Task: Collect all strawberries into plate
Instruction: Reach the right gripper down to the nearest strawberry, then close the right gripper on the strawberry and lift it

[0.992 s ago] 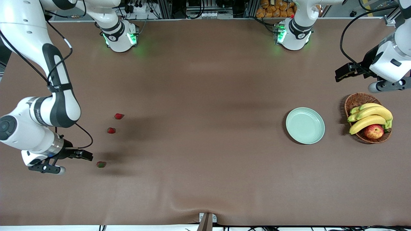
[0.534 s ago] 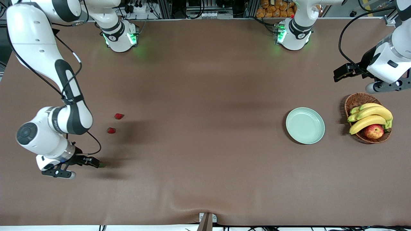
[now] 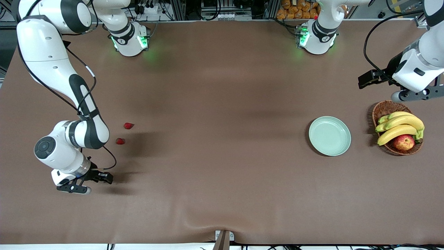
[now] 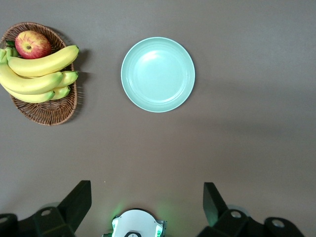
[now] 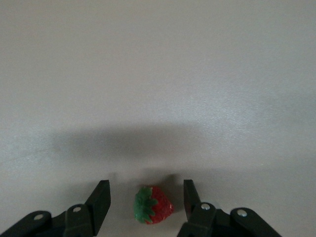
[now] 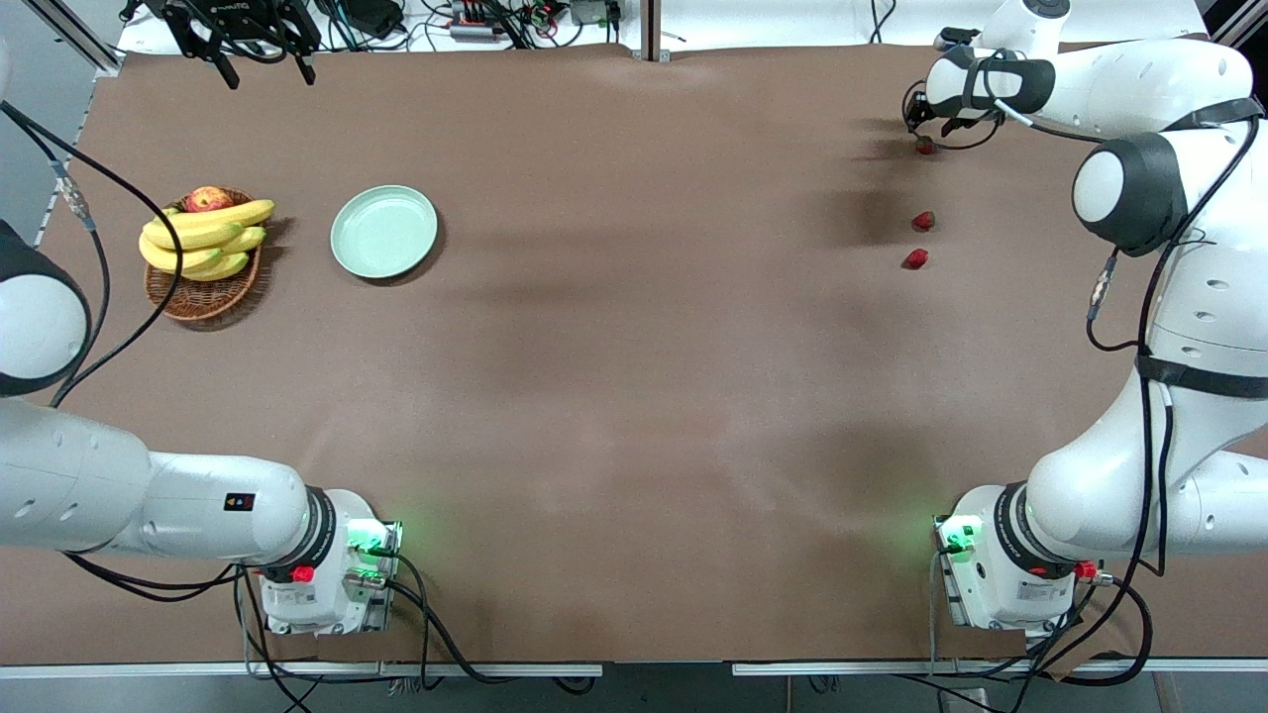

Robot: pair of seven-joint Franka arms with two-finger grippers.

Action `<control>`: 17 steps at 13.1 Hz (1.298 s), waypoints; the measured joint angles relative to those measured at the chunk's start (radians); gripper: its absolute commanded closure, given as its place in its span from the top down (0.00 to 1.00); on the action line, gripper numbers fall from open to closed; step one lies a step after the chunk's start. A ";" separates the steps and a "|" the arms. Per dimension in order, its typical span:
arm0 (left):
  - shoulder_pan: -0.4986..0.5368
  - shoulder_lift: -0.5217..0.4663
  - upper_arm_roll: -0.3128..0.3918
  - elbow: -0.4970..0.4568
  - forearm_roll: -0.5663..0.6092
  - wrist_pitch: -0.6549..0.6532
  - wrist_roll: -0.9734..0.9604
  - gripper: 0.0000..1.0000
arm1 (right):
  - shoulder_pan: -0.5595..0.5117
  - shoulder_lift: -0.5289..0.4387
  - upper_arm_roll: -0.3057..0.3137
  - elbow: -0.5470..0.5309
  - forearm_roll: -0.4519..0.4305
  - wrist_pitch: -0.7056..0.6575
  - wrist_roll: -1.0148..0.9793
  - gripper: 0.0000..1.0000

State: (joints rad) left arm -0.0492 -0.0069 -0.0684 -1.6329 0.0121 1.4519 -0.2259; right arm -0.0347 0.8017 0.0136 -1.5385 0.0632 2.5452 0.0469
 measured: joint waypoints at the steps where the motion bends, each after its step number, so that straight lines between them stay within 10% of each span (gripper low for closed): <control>1: 0.000 0.000 -0.003 -0.003 0.000 0.000 0.000 1.00 | 0.002 0.004 0.000 0.000 0.000 0.001 0.000 0.58; 5: 0.000 -0.001 -0.006 -0.013 0.000 0.000 0.000 1.00 | 0.006 0.021 0.001 0.000 -0.001 0.001 -0.002 0.53; 9: 0.000 -0.017 -0.006 -0.031 0.000 0.000 0.000 1.00 | 0.001 0.028 -0.002 -0.003 -0.001 -0.005 -0.091 0.02; 17: 0.002 -0.019 -0.007 -0.035 0.000 0.000 0.000 1.00 | 0.000 0.022 0.002 0.116 0.061 -0.251 -0.115 0.00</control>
State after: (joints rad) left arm -0.0477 -0.0264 -0.0752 -1.6680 0.0121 1.4519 -0.2259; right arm -0.0347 0.8238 0.0158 -1.4223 0.1242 2.2946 -0.0684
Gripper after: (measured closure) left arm 0.000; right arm 0.670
